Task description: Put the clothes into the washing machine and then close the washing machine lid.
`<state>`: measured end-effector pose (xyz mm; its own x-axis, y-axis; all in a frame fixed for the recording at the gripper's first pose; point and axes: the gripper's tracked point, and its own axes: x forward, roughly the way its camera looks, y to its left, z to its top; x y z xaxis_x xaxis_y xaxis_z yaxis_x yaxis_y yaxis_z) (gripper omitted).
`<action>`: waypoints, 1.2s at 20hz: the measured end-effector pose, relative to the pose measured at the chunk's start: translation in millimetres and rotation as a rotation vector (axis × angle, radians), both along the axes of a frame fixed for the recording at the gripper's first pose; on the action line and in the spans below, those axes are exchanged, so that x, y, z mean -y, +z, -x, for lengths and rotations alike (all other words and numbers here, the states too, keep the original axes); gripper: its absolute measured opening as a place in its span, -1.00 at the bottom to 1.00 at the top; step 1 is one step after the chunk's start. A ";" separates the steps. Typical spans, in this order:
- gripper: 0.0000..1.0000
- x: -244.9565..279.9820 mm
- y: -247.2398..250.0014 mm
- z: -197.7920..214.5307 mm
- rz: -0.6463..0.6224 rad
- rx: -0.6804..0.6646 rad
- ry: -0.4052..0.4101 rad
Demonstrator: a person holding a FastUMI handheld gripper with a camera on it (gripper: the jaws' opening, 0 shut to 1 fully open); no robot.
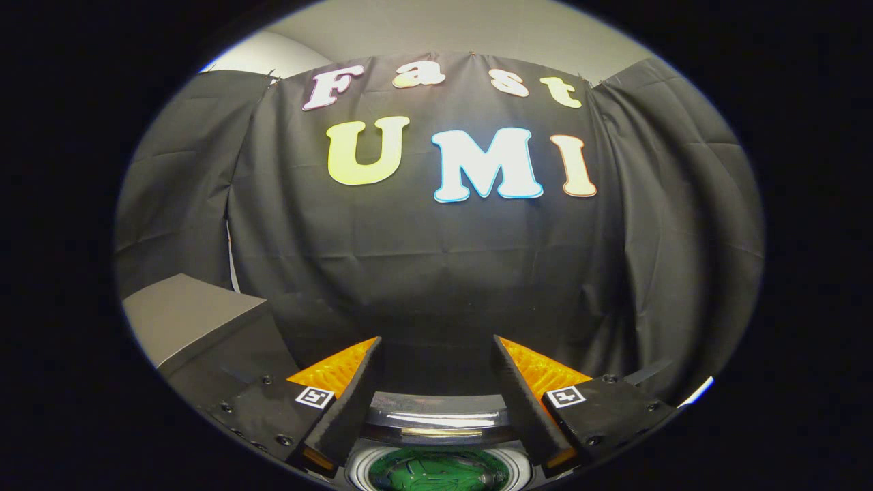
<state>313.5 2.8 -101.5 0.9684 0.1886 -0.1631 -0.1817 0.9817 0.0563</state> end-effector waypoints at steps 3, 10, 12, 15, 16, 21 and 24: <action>0.94 1.3 -5.2 12.7 -0.001 0.008 0.001; 0.94 4.3 -15.7 34.5 -0.003 0.017 0.008; 0.95 4.1 -18.7 39.8 -0.005 0.022 0.016; 0.95 4.5 -23.6 46.6 -0.006 0.027 0.024; 0.95 4.5 -24.8 48.4 -0.006 0.026 0.026; 0.96 6.1 -35.9 60.8 -0.005 0.021 0.035; 0.96 15.0 -58.5 63.6 0.000 -0.042 0.022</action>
